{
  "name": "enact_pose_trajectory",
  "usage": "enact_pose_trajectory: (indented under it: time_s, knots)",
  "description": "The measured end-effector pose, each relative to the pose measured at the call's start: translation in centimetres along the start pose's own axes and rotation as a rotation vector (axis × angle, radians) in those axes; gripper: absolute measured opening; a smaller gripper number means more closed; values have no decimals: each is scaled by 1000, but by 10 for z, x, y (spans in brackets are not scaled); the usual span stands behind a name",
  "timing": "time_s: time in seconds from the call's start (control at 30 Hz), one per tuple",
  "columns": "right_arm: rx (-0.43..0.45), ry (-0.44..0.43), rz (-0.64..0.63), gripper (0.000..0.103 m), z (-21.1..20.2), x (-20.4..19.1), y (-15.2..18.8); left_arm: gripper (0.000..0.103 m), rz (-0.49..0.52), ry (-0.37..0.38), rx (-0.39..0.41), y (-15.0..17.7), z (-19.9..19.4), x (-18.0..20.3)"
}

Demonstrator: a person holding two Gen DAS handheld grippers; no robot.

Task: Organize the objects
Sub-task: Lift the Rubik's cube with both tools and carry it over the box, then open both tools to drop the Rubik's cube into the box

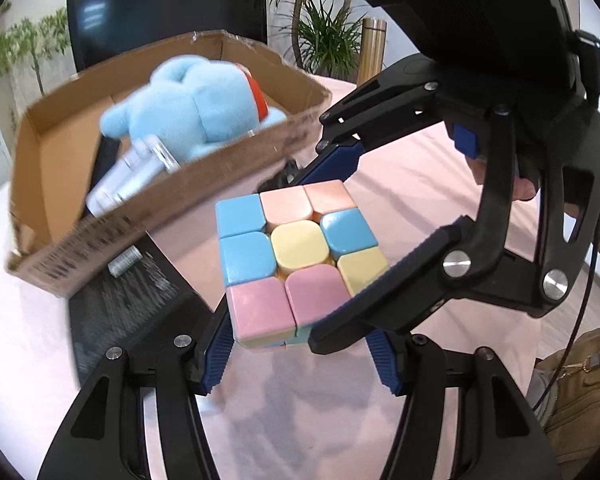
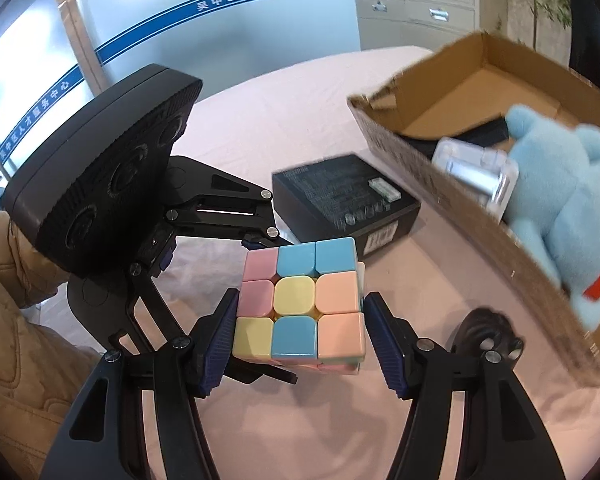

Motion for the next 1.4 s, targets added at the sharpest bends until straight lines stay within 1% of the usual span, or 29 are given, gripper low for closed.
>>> enact_pose_trajectory:
  time_s: [0.03,0.07,0.23,0.37,0.43,0.57,0.7,0.8,0.97,1.13,1.23,1.3,1.4]
  knots:
    - [7,1,-13,61,-3,-2,-6,58,7,-9,6,-6,-3,-1]
    - [13,0,-20,61,-5,-2,-11,58,12,-15,11,-11,4,-4]
    - [38,3,-66,61,-13,-2,-40,58,46,-51,35,-35,-5,-18]
    - [48,5,-88,61,-12,12,-67,58,53,-72,52,-54,-8,-40]
    - [57,2,-86,61,-9,25,-85,58,54,-85,60,-65,-4,-56]
    - [68,-5,-65,61,7,56,-114,57,36,-82,69,-83,12,-102]
    - [48,-2,-34,61,39,91,-135,57,-9,-61,61,-87,35,-146]
    - [14,0,-12,61,64,112,-139,57,-47,-52,38,-82,54,-172]
    - [-38,10,27,61,105,141,-129,56,-82,-57,-25,-66,86,-197]
    - [-24,15,29,61,117,148,-127,57,-120,-51,-17,-58,92,-211]
    - [-29,31,19,61,120,145,-128,65,-97,-81,-21,-55,92,-210]
    - [-24,47,5,63,118,143,-129,82,-85,-117,-17,-56,89,-211]
    - [11,64,23,65,109,141,-130,82,-97,-155,-5,-56,82,-216]
Point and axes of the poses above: each gripper's, at about its wrist camera, not at the fingertips, and z roughly the way its jaws point, x to its right, y to its underside, the point moved 1 cm from there along z, roughly the way its jaws point, and after that the axes turned 15 degrees about x, right-handed, at the moved point
